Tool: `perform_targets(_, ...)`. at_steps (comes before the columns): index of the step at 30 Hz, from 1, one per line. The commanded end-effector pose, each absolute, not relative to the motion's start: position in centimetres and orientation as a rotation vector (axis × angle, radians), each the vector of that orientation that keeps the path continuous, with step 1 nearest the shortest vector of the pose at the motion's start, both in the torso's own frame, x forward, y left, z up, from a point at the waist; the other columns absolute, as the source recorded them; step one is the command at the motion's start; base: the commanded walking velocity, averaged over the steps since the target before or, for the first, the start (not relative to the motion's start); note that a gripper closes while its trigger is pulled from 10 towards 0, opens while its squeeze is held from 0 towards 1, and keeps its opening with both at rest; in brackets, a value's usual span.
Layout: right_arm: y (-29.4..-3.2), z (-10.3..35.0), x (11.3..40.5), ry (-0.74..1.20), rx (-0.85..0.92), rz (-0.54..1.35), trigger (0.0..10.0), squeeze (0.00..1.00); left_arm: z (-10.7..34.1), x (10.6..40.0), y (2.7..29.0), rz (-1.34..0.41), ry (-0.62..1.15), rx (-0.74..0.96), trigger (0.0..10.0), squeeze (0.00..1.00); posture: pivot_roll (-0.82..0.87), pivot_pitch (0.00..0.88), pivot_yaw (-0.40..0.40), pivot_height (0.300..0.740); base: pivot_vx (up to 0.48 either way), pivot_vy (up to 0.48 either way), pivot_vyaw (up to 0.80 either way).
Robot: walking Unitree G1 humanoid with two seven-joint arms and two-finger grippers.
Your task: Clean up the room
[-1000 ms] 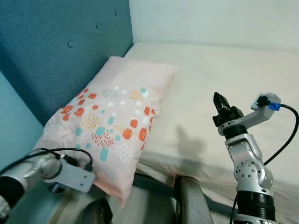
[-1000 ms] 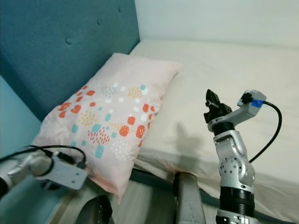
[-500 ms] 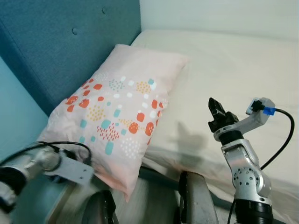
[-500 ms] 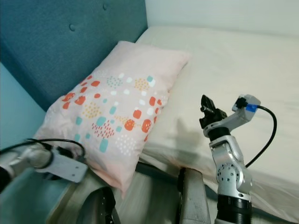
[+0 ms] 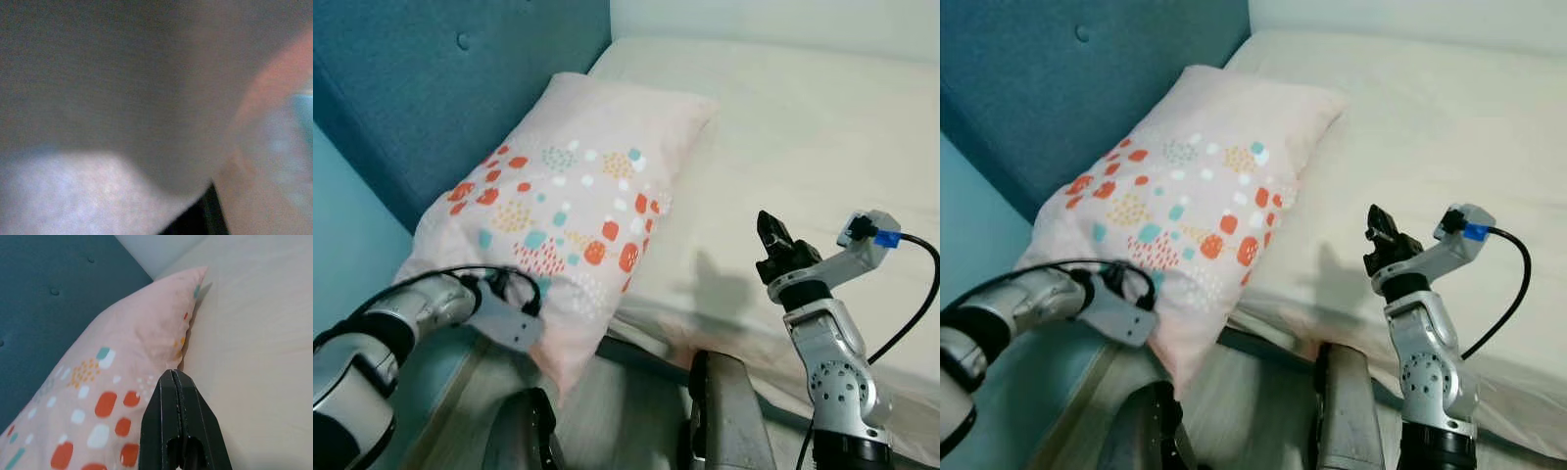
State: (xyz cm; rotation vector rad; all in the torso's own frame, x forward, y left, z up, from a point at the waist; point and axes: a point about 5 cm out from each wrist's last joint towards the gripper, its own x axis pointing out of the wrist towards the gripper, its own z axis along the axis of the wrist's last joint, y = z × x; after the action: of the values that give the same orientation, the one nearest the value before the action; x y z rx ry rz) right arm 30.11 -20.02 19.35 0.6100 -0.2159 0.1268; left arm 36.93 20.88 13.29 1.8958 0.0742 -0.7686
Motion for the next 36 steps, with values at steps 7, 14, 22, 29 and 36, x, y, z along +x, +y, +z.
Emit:
perform_targets(7,-20.0,19.3,29.6,-0.208,0.622,0.123,10.0,0.00,16.3,39.0,18.9,-0.555,-0.116,1.913,0.0,0.00,-0.12,0.302,0.088,0.451,0.000,0.000,0.00)
perform_targets(14,-20.4,19.4,29.1,-0.211,0.618,0.109,10.0,0.00,19.2,40.4,15.9,-0.445,-0.317,1.967,0.0,0.00,-0.14,0.308,0.097,0.451,0.000,0.000,0.00)
perform_targets(22,-20.4,19.4,28.6,-0.208,0.616,0.100,10.0,0.00,22.4,41.4,13.5,-0.327,-0.447,2.012,0.0,0.00,-0.16,0.327,0.101,0.451,0.000,0.000,0.00)
perform_targets(29,-20.5,19.4,28.2,-0.201,0.607,0.089,10.0,0.00,23.0,41.8,12.9,-0.278,-0.453,2.071,0.0,0.00,-0.17,0.341,0.106,0.451,0.000,0.000,0.00)
perform_targets(36,-20.5,19.4,28.0,-0.203,0.586,0.092,10.0,0.00,22.8,41.9,13.8,-0.246,-0.369,2.065,0.0,0.00,-0.17,0.347,0.106,0.451,0.000,0.000,-0.45)
